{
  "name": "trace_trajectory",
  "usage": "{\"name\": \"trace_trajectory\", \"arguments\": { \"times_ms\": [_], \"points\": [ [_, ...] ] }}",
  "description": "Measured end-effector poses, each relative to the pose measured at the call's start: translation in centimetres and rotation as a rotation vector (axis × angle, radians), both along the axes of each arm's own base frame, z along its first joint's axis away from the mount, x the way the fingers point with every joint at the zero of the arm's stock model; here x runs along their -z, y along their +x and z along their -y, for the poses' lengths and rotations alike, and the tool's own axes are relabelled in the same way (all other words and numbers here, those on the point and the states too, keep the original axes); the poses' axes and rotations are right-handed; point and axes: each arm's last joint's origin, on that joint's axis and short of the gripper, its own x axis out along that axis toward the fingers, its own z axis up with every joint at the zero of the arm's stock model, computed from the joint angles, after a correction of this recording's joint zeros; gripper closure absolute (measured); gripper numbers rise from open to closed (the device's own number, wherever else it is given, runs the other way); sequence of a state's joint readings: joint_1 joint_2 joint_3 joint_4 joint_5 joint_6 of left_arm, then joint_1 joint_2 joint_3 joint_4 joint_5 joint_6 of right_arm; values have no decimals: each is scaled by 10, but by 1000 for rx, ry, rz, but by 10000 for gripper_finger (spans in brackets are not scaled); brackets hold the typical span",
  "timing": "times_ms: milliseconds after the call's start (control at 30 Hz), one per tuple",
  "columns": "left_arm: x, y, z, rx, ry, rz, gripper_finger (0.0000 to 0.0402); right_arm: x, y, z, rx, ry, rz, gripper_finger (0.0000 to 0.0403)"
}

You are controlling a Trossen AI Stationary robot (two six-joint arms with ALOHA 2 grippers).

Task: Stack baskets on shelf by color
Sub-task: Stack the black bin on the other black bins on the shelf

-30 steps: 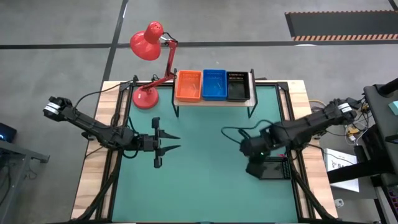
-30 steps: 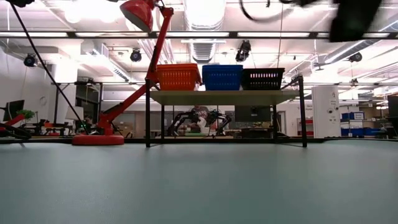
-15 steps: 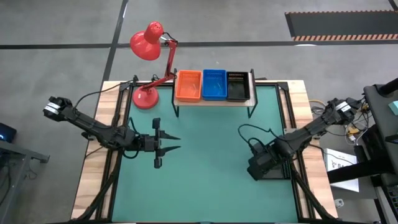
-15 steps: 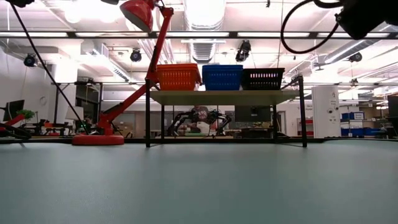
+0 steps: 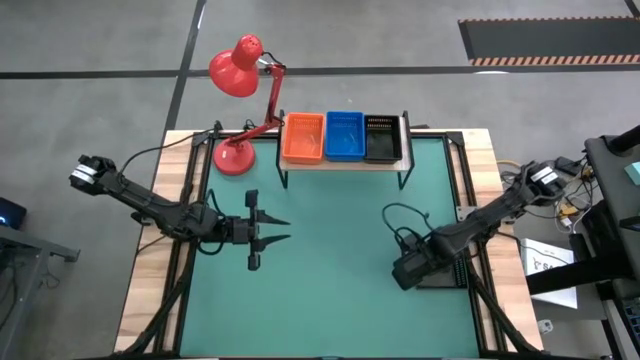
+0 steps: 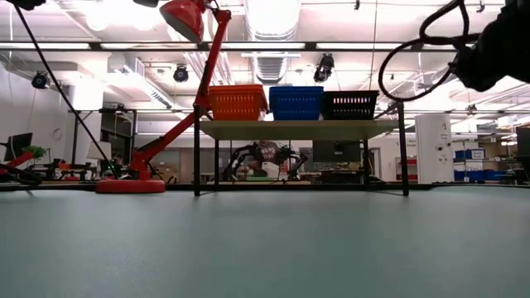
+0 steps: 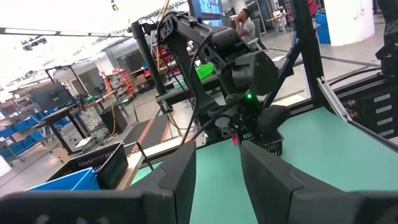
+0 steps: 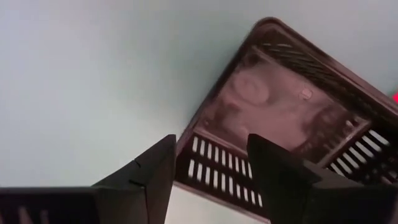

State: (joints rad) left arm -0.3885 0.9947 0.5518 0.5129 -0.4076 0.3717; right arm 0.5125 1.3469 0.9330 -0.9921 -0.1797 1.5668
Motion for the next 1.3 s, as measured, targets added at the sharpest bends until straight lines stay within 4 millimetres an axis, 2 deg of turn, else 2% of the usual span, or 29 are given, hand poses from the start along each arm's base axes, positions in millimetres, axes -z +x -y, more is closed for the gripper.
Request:
{"name": "trace_trajectory", "arguments": {
  "times_ms": [200,367,633,800,867,1033,1300],
  "points": [
    [0,0,0,0,0,0,290,12,6,-2,-16,-35,-11,218],
    [0,0,0,-1,0,-1,290,23,11,-5,-31,-49,-31,240],
    [0,0,0,-1,0,-1,290,36,26,-14,-79,7,49,317],
    [1,0,0,-1,0,-2,290,34,31,-18,-139,51,113,377],
    [1,0,0,-1,0,-2,290,31,33,-18,-187,60,138,388],
    [1,0,0,-1,-1,-2,290,12,44,-25,-450,78,267,390],
    [1,0,0,-1,-1,-2,290,-38,70,-39,-1052,8,596,392]
  ]
}}
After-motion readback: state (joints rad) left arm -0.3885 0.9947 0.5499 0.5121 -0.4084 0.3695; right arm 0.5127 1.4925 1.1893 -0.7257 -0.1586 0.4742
